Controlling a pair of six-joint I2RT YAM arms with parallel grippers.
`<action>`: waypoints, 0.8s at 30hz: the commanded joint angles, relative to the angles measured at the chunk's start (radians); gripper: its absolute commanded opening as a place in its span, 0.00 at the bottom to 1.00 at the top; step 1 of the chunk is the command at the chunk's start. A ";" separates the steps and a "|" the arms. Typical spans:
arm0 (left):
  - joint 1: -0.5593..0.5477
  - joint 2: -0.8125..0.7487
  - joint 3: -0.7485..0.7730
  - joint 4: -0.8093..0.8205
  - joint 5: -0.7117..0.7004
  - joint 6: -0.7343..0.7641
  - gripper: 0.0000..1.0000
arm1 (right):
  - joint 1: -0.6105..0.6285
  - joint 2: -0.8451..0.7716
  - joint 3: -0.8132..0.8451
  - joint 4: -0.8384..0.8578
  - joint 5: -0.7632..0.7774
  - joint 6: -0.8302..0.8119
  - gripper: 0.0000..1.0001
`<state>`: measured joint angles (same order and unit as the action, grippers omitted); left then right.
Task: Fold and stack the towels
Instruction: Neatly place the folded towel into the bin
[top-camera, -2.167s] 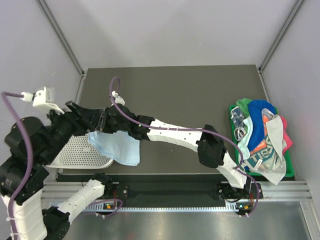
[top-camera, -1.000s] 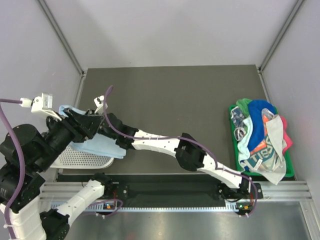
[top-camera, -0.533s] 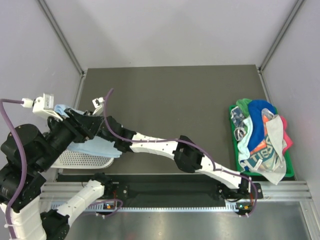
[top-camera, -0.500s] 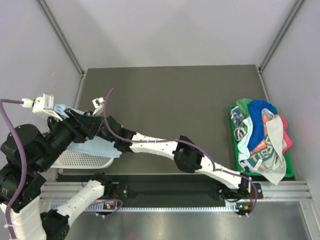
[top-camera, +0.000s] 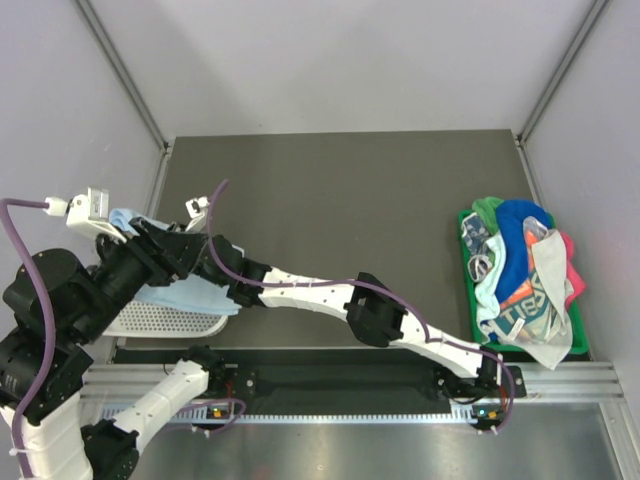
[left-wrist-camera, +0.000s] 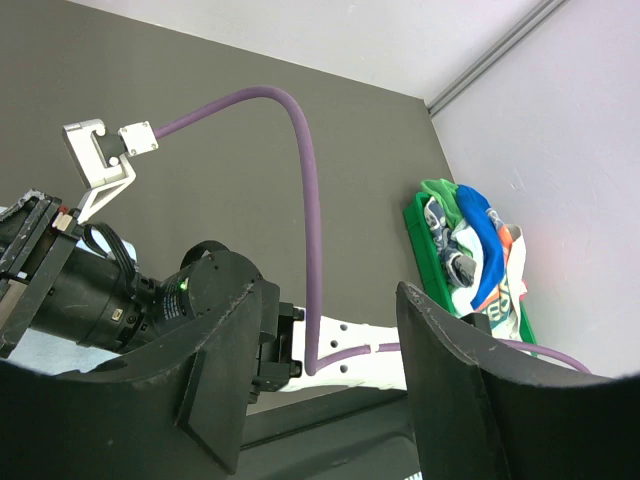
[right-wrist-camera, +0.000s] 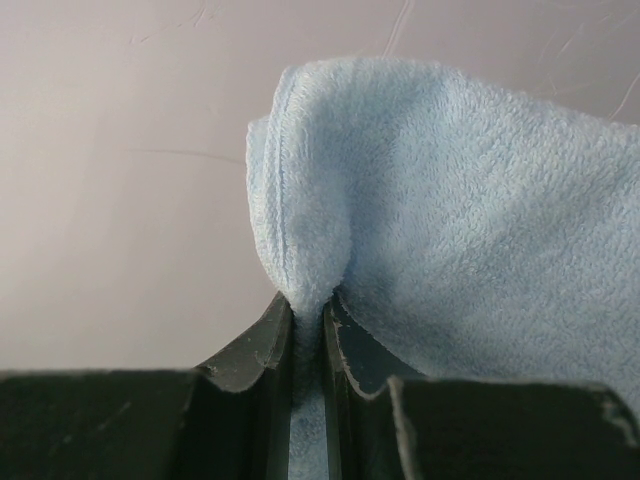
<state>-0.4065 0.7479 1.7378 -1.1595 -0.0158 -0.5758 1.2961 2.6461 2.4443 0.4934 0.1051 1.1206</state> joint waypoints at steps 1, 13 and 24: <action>0.003 -0.001 -0.006 0.055 -0.001 -0.001 0.61 | 0.028 -0.005 0.067 0.086 0.013 -0.011 0.00; 0.003 -0.001 -0.009 0.060 -0.003 0.001 0.61 | 0.031 -0.018 0.071 0.085 0.021 -0.019 0.00; 0.003 0.002 -0.014 0.067 0.004 0.004 0.61 | 0.031 -0.032 0.082 0.077 0.034 -0.030 0.00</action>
<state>-0.4065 0.7483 1.7290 -1.1564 -0.0154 -0.5755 1.3060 2.6461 2.4580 0.4946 0.1207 1.1080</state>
